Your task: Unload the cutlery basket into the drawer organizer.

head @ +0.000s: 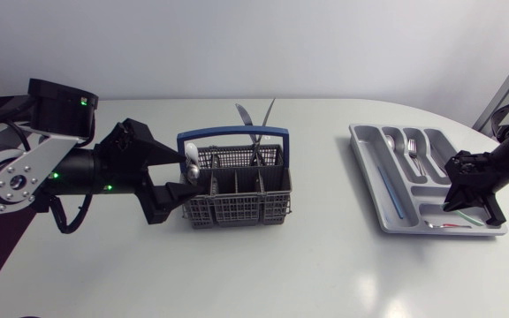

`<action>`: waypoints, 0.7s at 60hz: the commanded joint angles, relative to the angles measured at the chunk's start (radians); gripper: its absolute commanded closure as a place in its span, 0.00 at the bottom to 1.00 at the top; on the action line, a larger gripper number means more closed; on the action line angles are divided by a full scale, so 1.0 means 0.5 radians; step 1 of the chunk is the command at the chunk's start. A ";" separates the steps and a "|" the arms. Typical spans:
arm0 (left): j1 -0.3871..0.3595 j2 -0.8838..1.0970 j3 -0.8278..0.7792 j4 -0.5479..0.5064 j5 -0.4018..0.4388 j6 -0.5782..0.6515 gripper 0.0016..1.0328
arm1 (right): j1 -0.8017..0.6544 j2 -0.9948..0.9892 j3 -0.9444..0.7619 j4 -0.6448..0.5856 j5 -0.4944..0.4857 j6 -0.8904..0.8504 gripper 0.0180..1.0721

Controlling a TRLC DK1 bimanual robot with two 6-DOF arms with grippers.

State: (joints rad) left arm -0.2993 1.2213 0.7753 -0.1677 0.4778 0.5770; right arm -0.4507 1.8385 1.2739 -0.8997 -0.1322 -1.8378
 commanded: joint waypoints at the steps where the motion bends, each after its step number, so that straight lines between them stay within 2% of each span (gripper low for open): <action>1: -0.027 -0.025 0.005 -0.014 -0.008 0.039 0.08 | 0.012 0.075 -0.075 0.075 0.037 -0.067 0.94; 8: -0.040 -0.025 0.005 -0.014 -0.011 0.043 0.08 | 0.006 0.146 -0.069 0.130 0.105 -0.067 0.94; 13: -0.049 -0.025 0.005 -0.014 -0.014 0.043 0.08 | -0.001 0.167 -0.075 0.213 0.126 -0.064 0.83; 17: -0.055 -0.025 0.005 -0.014 -0.017 0.046 0.08 | -0.004 0.152 -0.063 0.275 0.111 -0.055 0.66; 20: -0.055 -0.025 0.005 -0.014 -0.017 0.046 0.08 | -0.010 0.118 -0.044 0.296 0.080 -0.049 0.45; 22: -0.055 -0.025 0.005 -0.014 -0.020 0.046 0.08 | -0.016 0.090 -0.038 0.302 0.056 -0.046 0.36; 27: -0.055 -0.034 0.011 -0.014 -0.029 0.046 0.08 | -0.034 0.011 -0.020 0.318 -0.015 -0.021 0.21; 30: -0.055 -0.043 0.008 -0.017 -0.029 0.046 0.08 | -0.037 -0.038 -0.014 0.321 -0.067 0.009 0.17; 42: -0.058 -0.080 -0.011 -0.024 -0.029 0.046 0.08 | -0.050 -0.272 -0.060 0.226 -0.230 0.068 0.17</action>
State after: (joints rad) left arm -0.3222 1.2060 0.7753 -0.1680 0.4652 0.5797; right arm -0.4667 1.7550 1.2602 -0.7532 -0.2237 -1.8153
